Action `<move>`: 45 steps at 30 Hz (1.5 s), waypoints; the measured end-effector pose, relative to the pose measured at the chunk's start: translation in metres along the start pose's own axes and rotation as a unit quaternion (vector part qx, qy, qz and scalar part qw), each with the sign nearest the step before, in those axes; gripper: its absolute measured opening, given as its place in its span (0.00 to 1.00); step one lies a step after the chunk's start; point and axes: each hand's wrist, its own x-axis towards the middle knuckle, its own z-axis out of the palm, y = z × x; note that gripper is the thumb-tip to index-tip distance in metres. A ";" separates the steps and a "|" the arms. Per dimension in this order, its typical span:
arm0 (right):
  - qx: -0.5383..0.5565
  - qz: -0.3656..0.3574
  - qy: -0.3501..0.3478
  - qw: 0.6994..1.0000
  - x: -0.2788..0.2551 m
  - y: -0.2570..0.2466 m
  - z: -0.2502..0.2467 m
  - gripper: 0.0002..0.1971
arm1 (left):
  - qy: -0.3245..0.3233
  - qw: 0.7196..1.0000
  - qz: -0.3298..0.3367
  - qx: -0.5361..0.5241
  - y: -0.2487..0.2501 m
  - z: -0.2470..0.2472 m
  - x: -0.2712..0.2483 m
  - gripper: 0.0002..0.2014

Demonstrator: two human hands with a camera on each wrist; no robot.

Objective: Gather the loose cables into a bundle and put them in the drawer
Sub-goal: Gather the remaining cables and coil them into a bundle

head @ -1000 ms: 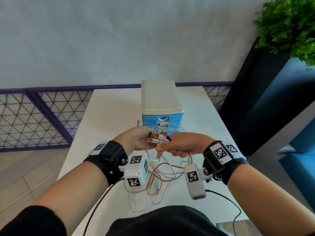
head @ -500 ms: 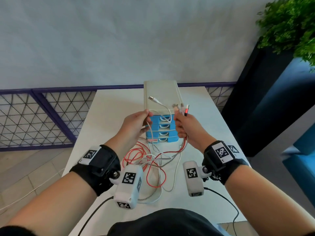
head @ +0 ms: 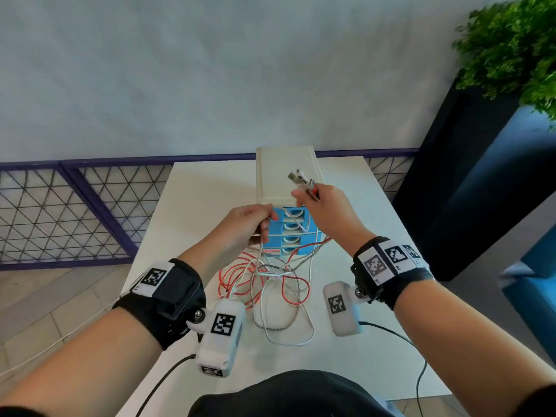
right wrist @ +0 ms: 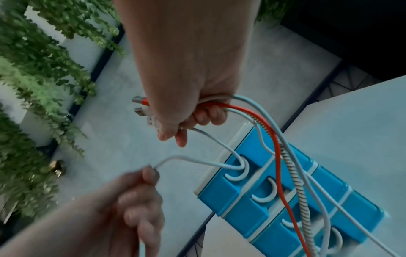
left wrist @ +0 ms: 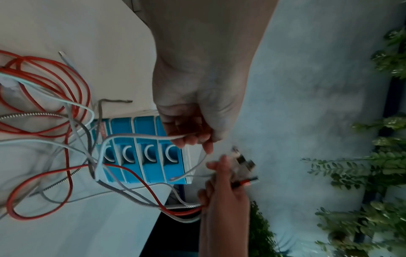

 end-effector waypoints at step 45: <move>0.566 0.154 -0.099 0.804 0.006 -0.030 -0.001 0.21 | -0.228 0.932 0.160 0.230 -0.004 0.035 -0.022 0.24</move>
